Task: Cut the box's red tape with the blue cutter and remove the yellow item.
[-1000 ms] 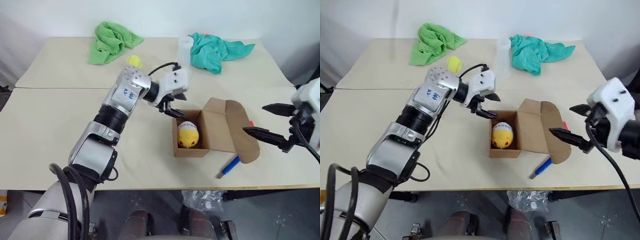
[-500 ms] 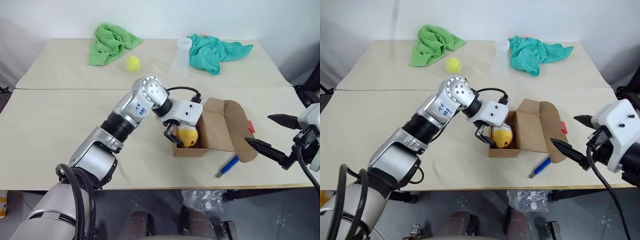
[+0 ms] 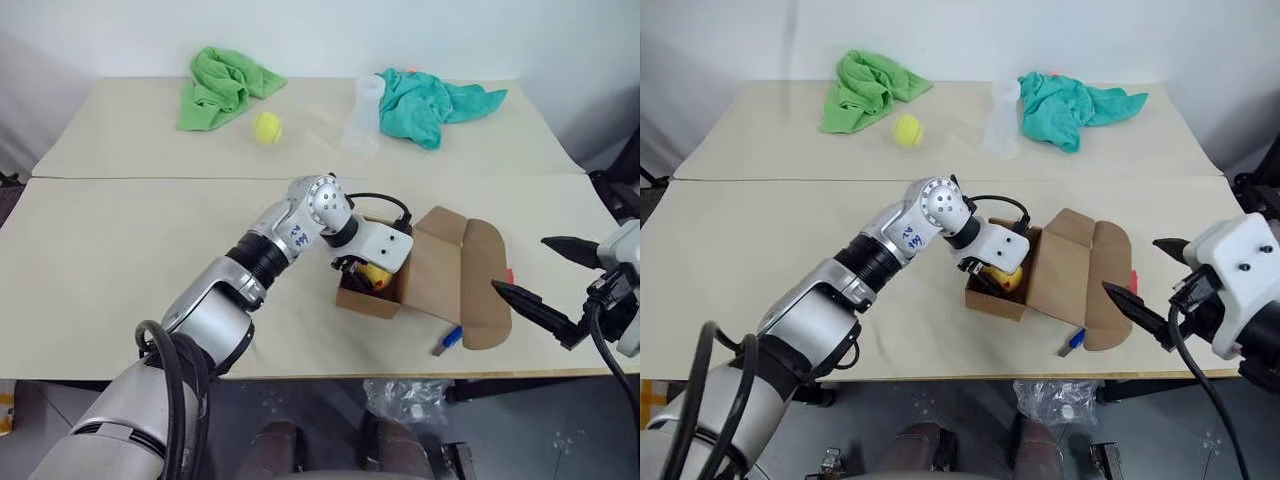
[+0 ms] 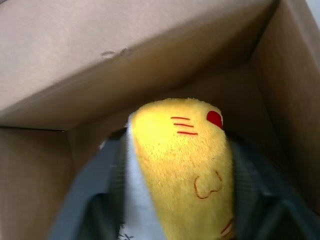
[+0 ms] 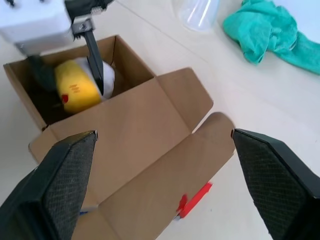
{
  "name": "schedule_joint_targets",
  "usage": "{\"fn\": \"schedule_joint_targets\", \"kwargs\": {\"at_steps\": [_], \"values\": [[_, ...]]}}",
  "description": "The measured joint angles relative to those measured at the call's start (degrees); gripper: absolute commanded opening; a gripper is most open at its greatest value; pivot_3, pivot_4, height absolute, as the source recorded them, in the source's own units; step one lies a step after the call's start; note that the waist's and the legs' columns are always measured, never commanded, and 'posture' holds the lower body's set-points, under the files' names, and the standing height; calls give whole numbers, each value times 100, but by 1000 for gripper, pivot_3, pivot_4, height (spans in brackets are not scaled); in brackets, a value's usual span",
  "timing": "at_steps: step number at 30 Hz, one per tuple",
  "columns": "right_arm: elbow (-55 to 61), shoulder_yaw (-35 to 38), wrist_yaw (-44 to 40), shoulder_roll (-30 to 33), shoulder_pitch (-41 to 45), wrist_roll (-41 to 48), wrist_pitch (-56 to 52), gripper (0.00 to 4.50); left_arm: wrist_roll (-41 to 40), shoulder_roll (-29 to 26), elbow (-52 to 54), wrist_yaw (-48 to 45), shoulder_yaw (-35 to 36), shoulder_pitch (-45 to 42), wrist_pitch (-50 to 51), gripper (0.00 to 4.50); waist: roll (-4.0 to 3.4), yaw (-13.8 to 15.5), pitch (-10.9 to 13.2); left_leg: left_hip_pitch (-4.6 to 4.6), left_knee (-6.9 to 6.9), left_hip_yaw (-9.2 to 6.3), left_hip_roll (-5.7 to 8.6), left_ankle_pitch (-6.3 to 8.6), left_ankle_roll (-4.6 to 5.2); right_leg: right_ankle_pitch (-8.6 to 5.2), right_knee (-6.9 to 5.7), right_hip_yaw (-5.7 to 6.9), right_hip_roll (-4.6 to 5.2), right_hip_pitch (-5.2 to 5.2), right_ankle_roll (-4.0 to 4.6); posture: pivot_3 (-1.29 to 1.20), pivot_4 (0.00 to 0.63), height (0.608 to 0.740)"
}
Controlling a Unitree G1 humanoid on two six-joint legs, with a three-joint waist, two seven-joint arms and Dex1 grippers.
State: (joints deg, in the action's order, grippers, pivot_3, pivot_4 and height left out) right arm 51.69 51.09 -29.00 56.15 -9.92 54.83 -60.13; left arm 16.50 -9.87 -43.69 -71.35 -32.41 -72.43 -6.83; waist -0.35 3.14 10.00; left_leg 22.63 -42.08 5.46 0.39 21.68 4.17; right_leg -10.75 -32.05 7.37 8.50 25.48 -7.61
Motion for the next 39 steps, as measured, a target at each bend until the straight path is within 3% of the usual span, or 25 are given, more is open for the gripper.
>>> {"fn": "schedule_joint_targets", "kwargs": {"at_steps": [6,14,21,26,32,39], "values": [[-85,63,-45,98,-3,-12,7,4500,-128,58,32,-11,331,-159,331,162,0,-1,0,0,1,0,1,1,2,0,0,1,0,0,0,0,150,740],[-482,44,-328,344,111,-91,128,4500,-597,69,586,7,984,-347,1399,97,1,0,0,1,1,0,3,1,2,0,0,1,-1,0,0,0,150,740],[-1143,-22,-917,128,878,43,1086,4500,-1098,-15,1177,625,1756,-409,2995,97,0,-27,0,-3,1,4,2,0,1,1,-3,-2,-6,-1,-3,0,150,740],[-1708,-182,-1759,147,956,151,1449,4500,-1173,-543,1377,1427,2259,-490,3923,97,0,-34,0,-17,6,11,3,0,1,2,-4,-5,-8,-9,-4,0,150,740],[-2647,-875,-3025,418,997,-110,1918,4500,-765,-1746,1704,2421,2406,66,5085,96,0,-146,0,-33,15,25,2,-1,-2,2,-11,-20,-11,-13,-5,0,150,740],[-3894,-2245,-3775,642,2324,-704,2513,4500,-447,-2995,3231,2742,2242,1504,7099,96,8,-201,5,-38,14,32,-6,-4,-19,1,-12,-28,-21,-12,-4,0,150,740]]}}
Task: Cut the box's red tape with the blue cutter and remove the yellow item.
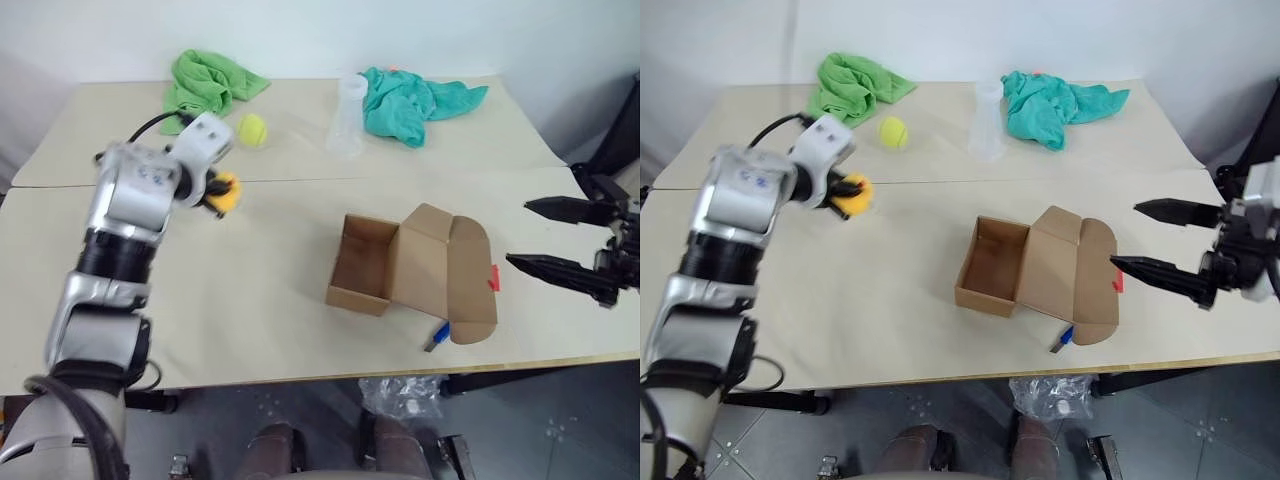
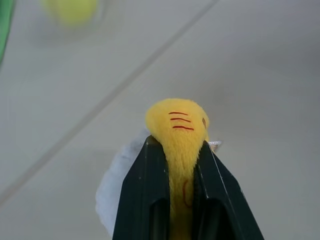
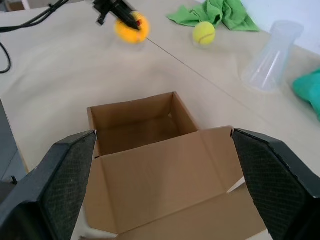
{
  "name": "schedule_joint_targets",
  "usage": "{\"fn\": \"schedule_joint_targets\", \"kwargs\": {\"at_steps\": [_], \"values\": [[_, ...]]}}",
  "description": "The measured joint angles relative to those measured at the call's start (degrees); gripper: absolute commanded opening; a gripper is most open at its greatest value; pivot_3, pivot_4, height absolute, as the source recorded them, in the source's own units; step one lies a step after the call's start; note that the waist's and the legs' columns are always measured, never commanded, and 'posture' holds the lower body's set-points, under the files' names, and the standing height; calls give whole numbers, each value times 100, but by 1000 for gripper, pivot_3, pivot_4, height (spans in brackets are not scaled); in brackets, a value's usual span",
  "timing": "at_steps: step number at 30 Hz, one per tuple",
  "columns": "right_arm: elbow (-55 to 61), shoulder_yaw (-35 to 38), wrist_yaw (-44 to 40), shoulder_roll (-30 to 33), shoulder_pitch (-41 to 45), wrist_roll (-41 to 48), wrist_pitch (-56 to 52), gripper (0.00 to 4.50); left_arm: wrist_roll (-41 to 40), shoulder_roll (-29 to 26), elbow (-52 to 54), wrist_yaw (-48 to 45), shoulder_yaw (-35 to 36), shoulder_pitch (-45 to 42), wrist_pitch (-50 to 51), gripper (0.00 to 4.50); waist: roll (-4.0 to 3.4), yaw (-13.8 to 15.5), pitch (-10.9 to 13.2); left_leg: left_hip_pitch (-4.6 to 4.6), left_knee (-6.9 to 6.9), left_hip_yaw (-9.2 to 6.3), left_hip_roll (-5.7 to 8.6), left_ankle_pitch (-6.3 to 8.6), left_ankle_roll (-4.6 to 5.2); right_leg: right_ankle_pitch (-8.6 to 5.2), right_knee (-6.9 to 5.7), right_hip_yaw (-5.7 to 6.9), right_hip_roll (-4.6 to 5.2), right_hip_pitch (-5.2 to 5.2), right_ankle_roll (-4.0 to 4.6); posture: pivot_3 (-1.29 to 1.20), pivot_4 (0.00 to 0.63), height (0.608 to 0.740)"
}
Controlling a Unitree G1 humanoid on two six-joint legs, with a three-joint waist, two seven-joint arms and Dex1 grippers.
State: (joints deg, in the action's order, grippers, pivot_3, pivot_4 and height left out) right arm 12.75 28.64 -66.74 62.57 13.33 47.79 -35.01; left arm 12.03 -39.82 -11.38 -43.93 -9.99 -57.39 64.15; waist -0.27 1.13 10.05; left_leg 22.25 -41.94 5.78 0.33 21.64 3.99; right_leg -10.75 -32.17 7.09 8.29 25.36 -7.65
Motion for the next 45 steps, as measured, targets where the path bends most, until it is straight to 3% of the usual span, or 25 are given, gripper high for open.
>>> {"fn": "schedule_joint_targets", "kwargs": {"at_steps": [3,4,11,16,25,29,33,37,45], "values": [[-441,-645,-209,-28,599,-265,159,4500,-43,-341,590,53,22,249,643,96,0,40,0,1,0,-9,1,-5,-9,-2,-2,5,0,-1,3,0,150,740],[-637,-864,-286,-61,873,-360,241,4500,-98,-411,831,79,104,308,941,813,1,34,0,1,-1,-8,1,-5,-10,-2,-3,4,0,-1,3,0,150,740],[-1314,-1500,-636,-264,1545,-765,512,4500,-532,-952,1543,169,275,420,1702,3027,0,0,0,-6,4,-10,-9,-5,-32,-8,-7,9,-13,-2,13,0,150,740],[-1513,-1527,-756,-286,1732,-935,634,4500,-795,-1313,1585,194,283,420,1778,4441,0,5,0,-13,5,-11,-19,-6,-48,-17,-19,9,-23,-2,28,0,150,740],[-1442,-1428,-721,-394,1424,-1007,642,4500,-1389,-1231,1620,181,249,437,1334,4475,0,24,0,-14,3,-11,-19,-6,-53,-19,-25,8,-26,-1,32,0,150,740],[-1219,-1208,-637,-398,1053,-1003,639,4500,-2011,-368,1916,-58,520,484,518,4475,0,53,0,-10,-9,-13,-19,-6,-52,-19,-31,9,-22,-2,32,0,150,740],[-1068,-755,-711,-385,162,-1113,829,4500,-2741,182,2663,-689,902,1799,-1334,4475,-8,-6,-5,-34,19,2,-20,0,-64,-26,-29,0,-33,-1,43,0,150,740],[-1266,-392,-743,-386,-597,-1401,1197,4500,-2822,325,2692,-913,1156,2981,-3082,4475,-7,-44,-4,-74,29,36,-27,-3,-83,-30,-34,-33,-59,-12,52,0,150,740],[-1740,422,-549,-715,-1828,-1802,2053,4500,-3219,52,2398,-1686,1643,4389,-4386,4475,-9,-34,-5,-189,71,74,-56,22,-104,-37,-34,-71,-39,-79,65,0,150,740]]}}
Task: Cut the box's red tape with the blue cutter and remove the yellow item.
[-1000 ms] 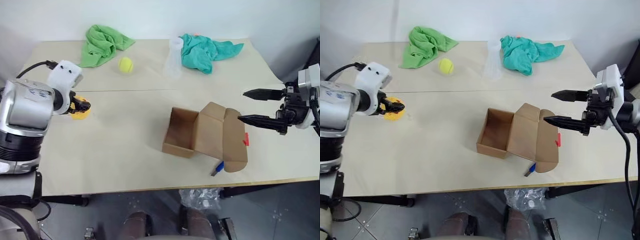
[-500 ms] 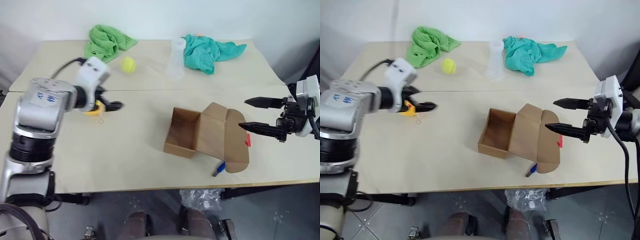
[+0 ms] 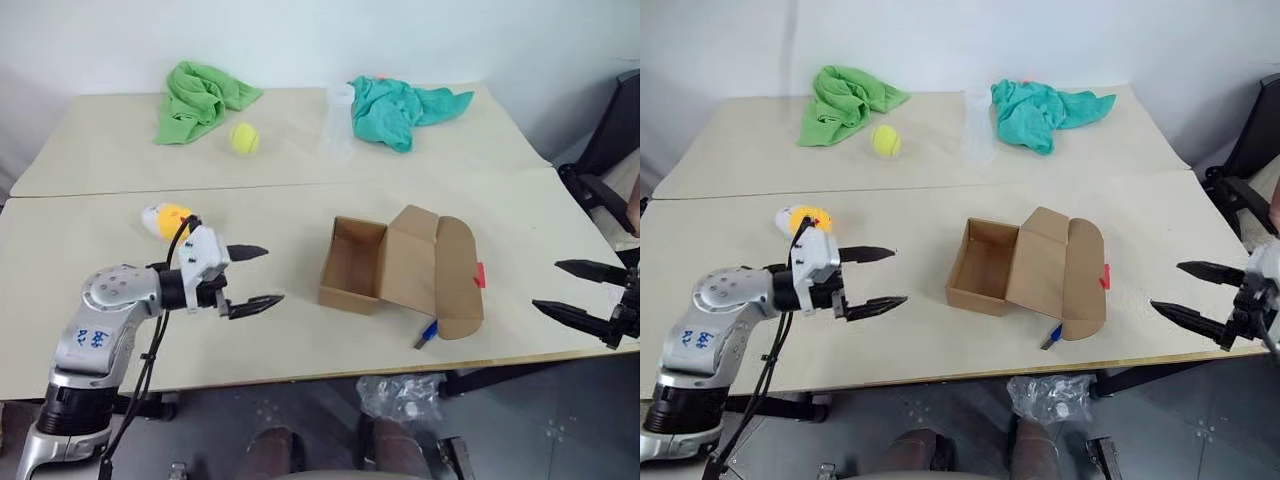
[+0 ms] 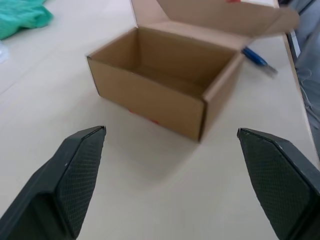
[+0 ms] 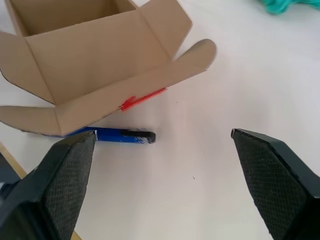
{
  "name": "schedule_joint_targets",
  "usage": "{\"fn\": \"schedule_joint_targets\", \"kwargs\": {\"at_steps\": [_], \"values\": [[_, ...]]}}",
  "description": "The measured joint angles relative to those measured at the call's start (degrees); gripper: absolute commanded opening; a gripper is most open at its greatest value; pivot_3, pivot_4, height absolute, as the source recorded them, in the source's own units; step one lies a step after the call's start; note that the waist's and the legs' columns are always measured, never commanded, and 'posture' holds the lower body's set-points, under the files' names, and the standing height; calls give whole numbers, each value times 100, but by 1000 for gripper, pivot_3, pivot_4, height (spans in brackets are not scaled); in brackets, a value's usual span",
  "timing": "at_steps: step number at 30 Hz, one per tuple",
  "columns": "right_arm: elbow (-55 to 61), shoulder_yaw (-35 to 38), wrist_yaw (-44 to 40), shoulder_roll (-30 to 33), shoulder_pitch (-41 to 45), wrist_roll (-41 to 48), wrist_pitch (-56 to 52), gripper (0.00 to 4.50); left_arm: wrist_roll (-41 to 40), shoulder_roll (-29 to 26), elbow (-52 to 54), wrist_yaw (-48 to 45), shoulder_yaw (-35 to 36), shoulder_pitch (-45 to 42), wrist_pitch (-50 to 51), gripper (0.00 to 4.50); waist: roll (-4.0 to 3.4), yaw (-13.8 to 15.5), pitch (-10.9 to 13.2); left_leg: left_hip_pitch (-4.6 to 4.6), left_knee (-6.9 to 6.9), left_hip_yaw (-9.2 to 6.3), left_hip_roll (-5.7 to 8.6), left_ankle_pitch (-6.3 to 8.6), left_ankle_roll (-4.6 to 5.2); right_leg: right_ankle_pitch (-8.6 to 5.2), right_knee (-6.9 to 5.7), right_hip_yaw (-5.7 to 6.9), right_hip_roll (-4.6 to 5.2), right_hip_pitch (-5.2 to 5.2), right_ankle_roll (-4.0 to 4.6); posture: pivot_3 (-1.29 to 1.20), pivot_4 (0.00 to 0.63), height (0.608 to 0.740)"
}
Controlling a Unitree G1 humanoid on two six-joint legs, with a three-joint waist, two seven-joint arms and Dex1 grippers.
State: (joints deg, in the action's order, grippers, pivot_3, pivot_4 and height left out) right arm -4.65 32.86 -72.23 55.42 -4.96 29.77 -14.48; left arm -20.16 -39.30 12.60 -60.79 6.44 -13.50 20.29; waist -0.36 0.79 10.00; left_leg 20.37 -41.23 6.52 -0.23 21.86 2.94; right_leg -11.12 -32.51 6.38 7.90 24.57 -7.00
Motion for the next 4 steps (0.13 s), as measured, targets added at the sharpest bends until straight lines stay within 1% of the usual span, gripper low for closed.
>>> {"fn": "schedule_joint_targets", "kwargs": {"at_steps": [2,4], "values": [[-4,18,110,-149,-252,-51,17,4500,-1,-33,-182,-80,61,293,-126,4475,0,-2,0,-4,6,10,1,9,-3,-6,-5,1,13,12,10,0,150,740],[80,37,318,-253,-312,-53,11,4500,-11,-33,-236,-80,60,312,-144,4475,-1,2,0,-1,5,12,4,9,-3,-6,-6,-1,23,19,10,0,150,740]]}}
